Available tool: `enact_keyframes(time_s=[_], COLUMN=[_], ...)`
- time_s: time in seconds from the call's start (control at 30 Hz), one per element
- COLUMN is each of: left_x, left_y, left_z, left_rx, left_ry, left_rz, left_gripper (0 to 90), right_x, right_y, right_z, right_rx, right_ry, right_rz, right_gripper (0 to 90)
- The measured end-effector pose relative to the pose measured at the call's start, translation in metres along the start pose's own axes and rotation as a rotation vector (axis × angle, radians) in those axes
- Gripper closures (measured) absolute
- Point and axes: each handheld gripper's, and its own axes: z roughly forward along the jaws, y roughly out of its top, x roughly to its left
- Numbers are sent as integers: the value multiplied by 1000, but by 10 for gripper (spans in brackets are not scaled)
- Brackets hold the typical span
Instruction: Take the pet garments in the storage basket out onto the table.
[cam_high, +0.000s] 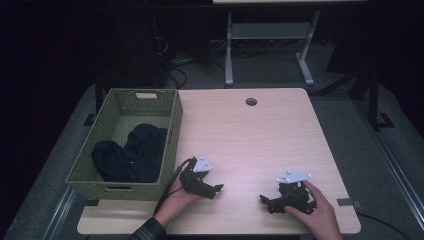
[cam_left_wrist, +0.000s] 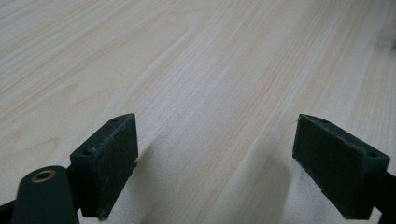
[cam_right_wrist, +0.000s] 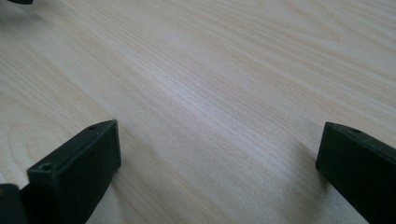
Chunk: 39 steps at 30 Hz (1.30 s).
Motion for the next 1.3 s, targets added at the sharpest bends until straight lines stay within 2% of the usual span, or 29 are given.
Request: enact_keyframes(time_s=[0.3,0.43,1.03,1.3], left_x=[-1,-1,1,4], left_y=[3,4,15,20], left_z=[-3,-4,-11,-14], left_rx=[-11,-3,-10,-36], left_ry=[-5,-22,-27,-29], left_rz=[5,8,34,25], left_gripper=[137,137,138,139], right_x=[0,0,0,0], right_y=[0,0,0,0], right_z=[0,0,0,0], right_rx=[0,0,0,0], right_ry=[1,2,4,4], right_rz=[0,0,-1,-1], right_gripper=[0,0,0,0])
